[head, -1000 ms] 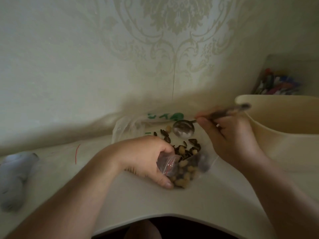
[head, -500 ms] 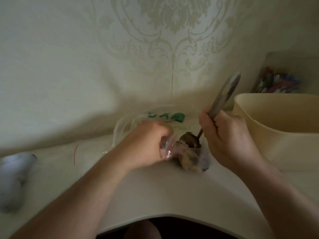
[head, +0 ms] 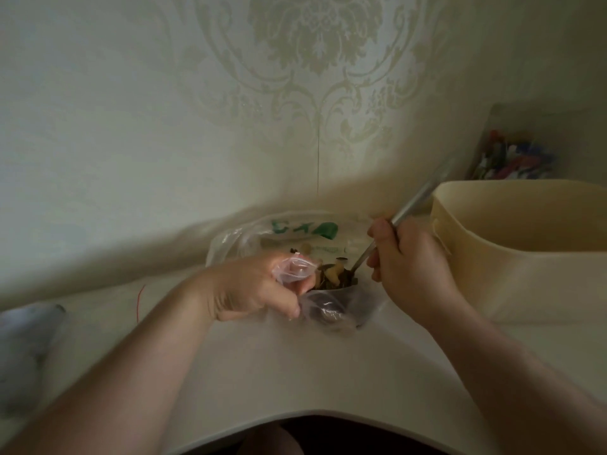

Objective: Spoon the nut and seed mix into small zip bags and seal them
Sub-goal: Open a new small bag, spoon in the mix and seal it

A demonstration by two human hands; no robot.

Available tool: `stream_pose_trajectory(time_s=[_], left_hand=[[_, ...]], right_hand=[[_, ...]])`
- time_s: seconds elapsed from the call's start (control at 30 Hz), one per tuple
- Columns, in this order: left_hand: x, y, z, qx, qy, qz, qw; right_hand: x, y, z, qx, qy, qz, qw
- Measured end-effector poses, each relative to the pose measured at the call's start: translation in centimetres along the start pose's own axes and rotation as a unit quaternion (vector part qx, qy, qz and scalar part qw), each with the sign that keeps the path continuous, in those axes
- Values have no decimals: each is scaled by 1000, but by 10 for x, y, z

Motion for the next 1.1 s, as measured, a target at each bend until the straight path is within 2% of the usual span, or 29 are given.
stream_pose_trajectory(time_s=[0.13,0.3,0.43,0.53,0.6,0.77,0.97,1.1], left_hand=[[-6,4,-5,-27,20,44,998],[-4,-9,4,37,59,118,991],[8,-34,0,44,19,196,979],[10,-35,1,35,3,194,980],[7,-35,-1,7,-14,190,982],[5,-39,-10,-115,-45,234,964],[5,-41,-5,-310,-64,246,916],[4,-32,-6,-306,-75,233,920]], right_hand=[[4,3,-1,-45,7,-12,999],[-1,1,4,-52,31,-5,998],[2,-7,-5,-65,9,6,998],[5,-13,-13,-73,-9,17,997],[6,-16,-15,-83,-11,20,996],[10,-24,-29,-100,-15,27,995],[20,-37,-61,-86,-70,57,992],[24,-38,-84,-22,-120,50,991]])
Point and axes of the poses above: each hand's wrist, its own x-axis away from the middle knuckle, its own y-axis out of the palm, z = x × y, the point moved 5 cm from there along -x, towards the middle knuckle, and after that the axes turned 15 degrees about y, right-handed, at the moved point
